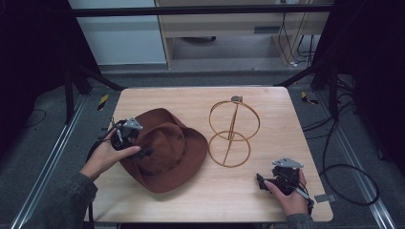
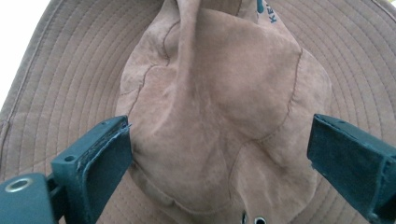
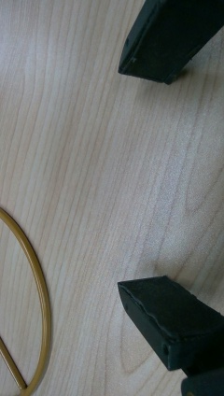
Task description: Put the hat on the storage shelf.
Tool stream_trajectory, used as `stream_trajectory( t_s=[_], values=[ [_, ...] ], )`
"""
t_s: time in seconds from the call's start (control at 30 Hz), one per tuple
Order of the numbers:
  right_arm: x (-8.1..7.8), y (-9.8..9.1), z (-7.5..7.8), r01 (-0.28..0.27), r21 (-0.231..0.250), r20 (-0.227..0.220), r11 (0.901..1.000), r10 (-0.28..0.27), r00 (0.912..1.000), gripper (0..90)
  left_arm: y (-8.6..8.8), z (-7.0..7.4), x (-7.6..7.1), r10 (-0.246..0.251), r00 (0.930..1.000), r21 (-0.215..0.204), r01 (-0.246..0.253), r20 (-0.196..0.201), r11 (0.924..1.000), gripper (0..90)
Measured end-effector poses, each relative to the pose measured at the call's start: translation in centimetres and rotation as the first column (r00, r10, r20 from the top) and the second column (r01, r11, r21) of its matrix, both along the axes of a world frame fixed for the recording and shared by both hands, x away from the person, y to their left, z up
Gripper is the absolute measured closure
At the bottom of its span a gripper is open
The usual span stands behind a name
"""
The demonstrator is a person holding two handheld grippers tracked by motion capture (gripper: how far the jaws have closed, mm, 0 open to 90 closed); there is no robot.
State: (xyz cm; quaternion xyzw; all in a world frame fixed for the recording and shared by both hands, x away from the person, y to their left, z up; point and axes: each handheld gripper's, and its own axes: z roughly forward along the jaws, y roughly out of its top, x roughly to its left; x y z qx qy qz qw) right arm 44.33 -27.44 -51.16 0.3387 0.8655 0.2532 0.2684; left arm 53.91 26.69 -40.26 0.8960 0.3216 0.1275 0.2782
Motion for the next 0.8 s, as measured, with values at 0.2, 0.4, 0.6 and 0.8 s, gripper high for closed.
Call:
stream_trajectory(
  t_s=[0.2,0.4,0.6,0.8],
  values=[
    [0.0,0.0,0.0,0.0,0.001,0.0,1.0,0.0,1.0,0.5,-0.8,0.7,0.4,-0.008,0.9999,0.012,0.008,-0.006,0.9999,5.3],
    [0.0,0.0,0.0,0.0,0.002,0.0,1.0,0.0,1.0,0.5,-2.1,0.9,1.0,-0.023,0.9997,0.023,0.023,-0.002,0.9995,5.0],
    [0.0,0.1,0.0,0.0,0.004,-0.001,1.0,0.0,1.0,0.5,-3.2,0.6,2.2,-0.033,0.9994,0.061,0.034,-0.014,0.9976,6.6],
    [0.0,0.1,0.0,0.0,0.006,-0.001,1.0,0.0,1.0,0.5,-4.3,0.1,2.8,-0.036,0.9991,0.089,0.038,-0.025,0.9953,15.4]
  ],
)
